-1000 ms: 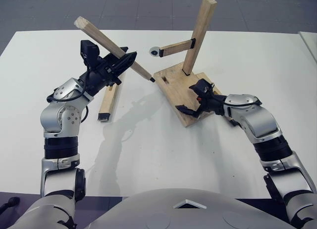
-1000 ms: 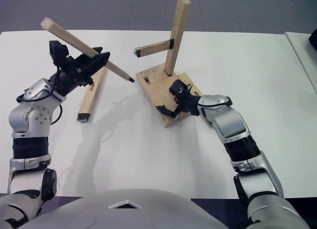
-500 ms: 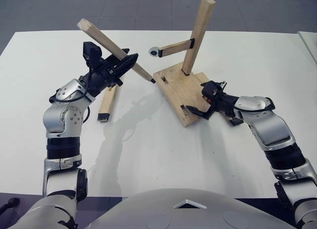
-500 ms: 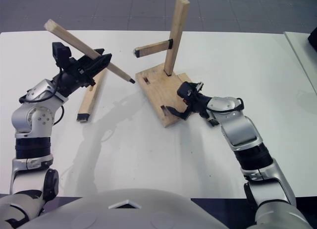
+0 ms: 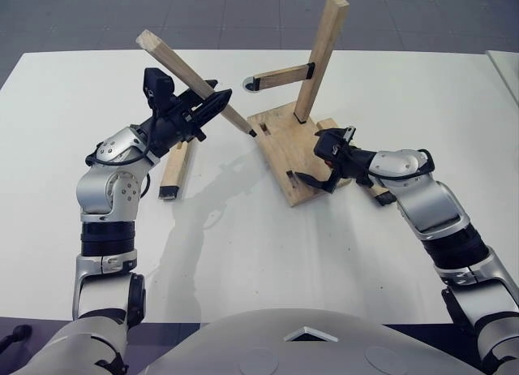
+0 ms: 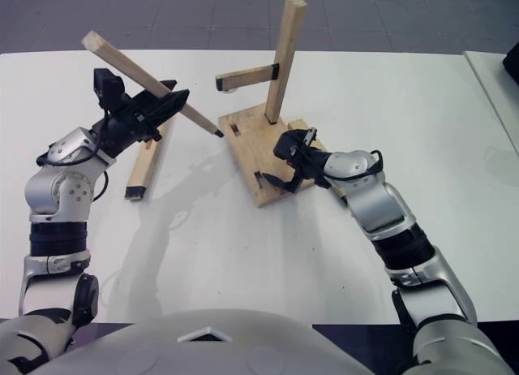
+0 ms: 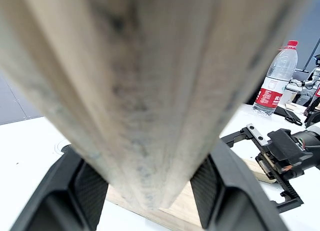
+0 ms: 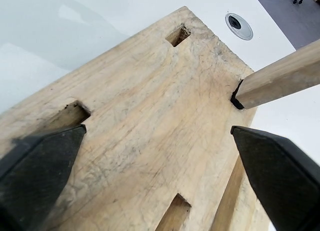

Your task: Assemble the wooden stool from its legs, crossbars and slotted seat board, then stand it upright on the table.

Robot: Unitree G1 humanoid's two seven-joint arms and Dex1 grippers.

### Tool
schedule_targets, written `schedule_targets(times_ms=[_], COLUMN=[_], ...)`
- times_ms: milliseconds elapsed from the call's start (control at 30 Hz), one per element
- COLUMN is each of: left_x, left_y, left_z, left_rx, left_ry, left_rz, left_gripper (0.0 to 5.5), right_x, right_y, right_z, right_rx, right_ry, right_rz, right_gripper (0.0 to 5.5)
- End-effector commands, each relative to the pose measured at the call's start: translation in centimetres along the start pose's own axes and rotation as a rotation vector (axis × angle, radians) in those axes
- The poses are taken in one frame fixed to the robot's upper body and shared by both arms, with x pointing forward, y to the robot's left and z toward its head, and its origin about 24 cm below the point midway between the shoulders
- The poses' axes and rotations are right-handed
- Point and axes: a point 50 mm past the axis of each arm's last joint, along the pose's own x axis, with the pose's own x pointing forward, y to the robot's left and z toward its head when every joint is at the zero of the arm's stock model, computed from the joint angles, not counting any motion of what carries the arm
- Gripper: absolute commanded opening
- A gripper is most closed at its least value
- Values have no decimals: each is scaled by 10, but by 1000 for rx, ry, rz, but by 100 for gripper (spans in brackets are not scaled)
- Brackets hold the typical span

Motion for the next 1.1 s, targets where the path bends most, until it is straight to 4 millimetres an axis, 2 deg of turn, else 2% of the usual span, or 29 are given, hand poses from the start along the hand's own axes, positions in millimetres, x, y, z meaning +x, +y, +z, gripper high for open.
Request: schedule_targets(times_ms=[33, 167, 400, 500, 800, 1100], left_x=[1, 1, 1, 1, 3, -3], left_y=[1, 1, 1, 0, -2, -13], left_z=[2, 2, 3, 2, 1, -15], left_rx=[18, 16, 14, 15, 33, -16], left_ry=[3, 3, -4, 0, 24, 153], left_rz=[-1, 1, 4, -1, -40, -113], left_gripper=[204, 204, 204, 204, 204, 204], right_x=[-7, -4, 16, 19, -1, -18], right_y=[1, 6, 14, 16, 33, 52], right_z=[3, 3, 0, -5, -21, -22], right_rx=[15, 19, -15, -58, -137, -122], right_ry=[-14, -9, 21, 70, 185, 186], right_rz=[-20, -1, 68, 101, 271, 340], right_gripper=[540, 540, 540, 540, 540, 540])
